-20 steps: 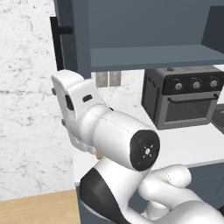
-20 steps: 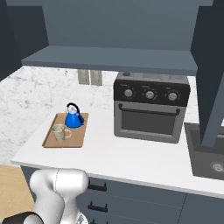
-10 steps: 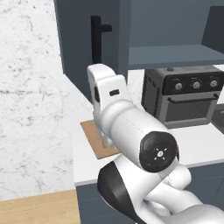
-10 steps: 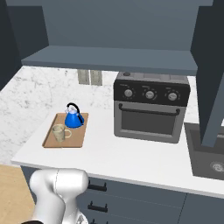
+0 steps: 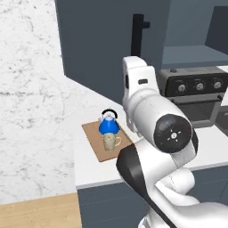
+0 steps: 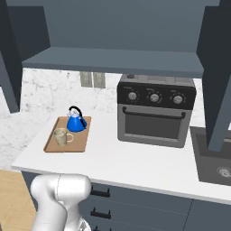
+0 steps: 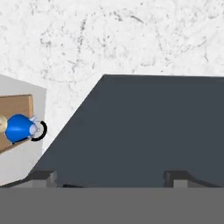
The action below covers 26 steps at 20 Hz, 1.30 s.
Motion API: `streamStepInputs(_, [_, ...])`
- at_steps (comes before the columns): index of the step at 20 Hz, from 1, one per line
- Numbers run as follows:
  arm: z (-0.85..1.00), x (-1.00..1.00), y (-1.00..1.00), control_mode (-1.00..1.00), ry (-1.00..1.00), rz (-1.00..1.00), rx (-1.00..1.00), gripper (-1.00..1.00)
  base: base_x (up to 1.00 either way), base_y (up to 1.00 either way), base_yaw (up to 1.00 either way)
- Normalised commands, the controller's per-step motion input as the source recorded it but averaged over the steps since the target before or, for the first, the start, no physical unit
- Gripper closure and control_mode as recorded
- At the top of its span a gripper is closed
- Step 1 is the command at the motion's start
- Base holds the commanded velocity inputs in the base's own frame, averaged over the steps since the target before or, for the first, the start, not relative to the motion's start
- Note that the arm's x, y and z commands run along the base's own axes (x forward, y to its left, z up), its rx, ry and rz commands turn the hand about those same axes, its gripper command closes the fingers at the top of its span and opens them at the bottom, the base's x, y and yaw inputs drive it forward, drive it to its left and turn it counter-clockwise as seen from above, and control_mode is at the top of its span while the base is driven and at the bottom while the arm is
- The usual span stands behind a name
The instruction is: Pick the kettle from the counter and place it on the tray. Then pick the mug from the cabinet and place it on the tray. Then close the cabinet doors.
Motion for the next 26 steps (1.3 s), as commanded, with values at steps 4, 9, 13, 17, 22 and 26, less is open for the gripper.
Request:
streamStepInputs(4, [0.00, 0.60, -0.70, -1.00, 0.01, -0.13, 0.00, -1.00, 0.00, 0.00, 0.00])
streamStepInputs(9, [0.00, 0.61, -0.69, -1.00, 0.03, -0.13, 0.00, -1.00, 0.00, 0.00, 0.00])
streamStepInputs(13, [0.00, 0.69, -0.63, -1.00, 0.03, -0.13, 0.00, -1.00, 0.00, 0.00, 0.00])
streamStepInputs(17, [-0.04, 0.90, -0.49, -1.00, 0.04, -0.06, 0.00, -1.00, 0.00, 0.00, 0.00])
streamStepInputs(22, [-0.11, 1.00, -0.35, -1.00, 0.10, 0.00, 0.00, -1.00, 0.00, 0.00, 0.00])
streamStepInputs(26, [-0.16, 1.00, -0.09, -1.00, 0.10, 0.00, 0.00, -1.00, 0.00, 0.00, 0.00])
